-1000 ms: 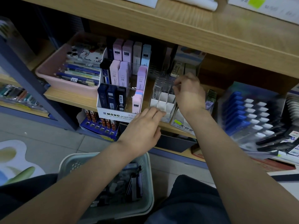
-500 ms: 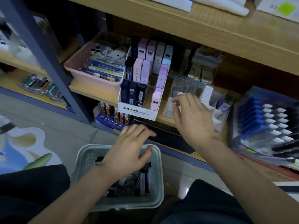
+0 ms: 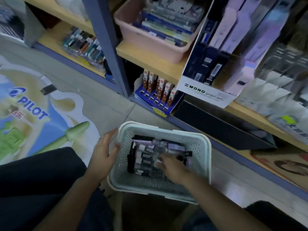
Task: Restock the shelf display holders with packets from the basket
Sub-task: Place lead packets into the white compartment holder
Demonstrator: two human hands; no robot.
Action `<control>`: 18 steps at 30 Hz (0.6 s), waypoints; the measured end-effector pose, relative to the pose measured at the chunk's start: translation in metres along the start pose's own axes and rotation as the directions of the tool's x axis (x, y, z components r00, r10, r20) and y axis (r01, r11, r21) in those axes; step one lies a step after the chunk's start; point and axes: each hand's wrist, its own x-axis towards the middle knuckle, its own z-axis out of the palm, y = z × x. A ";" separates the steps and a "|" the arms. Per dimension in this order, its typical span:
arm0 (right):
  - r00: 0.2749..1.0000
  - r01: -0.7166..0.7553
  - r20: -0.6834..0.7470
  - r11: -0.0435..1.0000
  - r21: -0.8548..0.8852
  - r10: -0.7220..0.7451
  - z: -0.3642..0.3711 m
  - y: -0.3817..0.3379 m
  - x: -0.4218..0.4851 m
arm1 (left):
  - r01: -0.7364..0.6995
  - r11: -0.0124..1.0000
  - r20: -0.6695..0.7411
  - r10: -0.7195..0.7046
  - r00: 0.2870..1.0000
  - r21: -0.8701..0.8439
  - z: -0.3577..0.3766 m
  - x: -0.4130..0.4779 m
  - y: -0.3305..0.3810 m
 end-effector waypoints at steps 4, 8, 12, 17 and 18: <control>0.988 -0.060 0.145 0.997 0.054 0.051 0.034 0.015 0.030 | 0.071 0.997 -0.014 -0.072 0.997 -0.035 0.019 0.002 -0.014; 0.958 0.014 0.286 0.999 -0.031 -0.005 0.053 0.017 0.048 | 0.073 0.994 -0.077 -0.079 0.994 -0.077 0.032 0.004 -0.017; 0.952 0.061 0.304 0.994 -0.094 -0.030 0.054 0.019 0.062 | 0.070 0.994 -0.077 -0.077 0.994 -0.090 0.034 0.012 -0.015; 0.952 0.123 0.301 0.972 -0.201 -0.058 0.041 0.030 0.065 | 0.020 0.998 -0.006 -0.021 1.000 -0.057 0.035 0.041 -0.014; 0.954 0.138 0.291 0.968 -0.209 -0.073 0.040 0.030 0.064 | 0.007 0.998 0.009 -0.007 1.000 -0.062 0.036 0.045 -0.012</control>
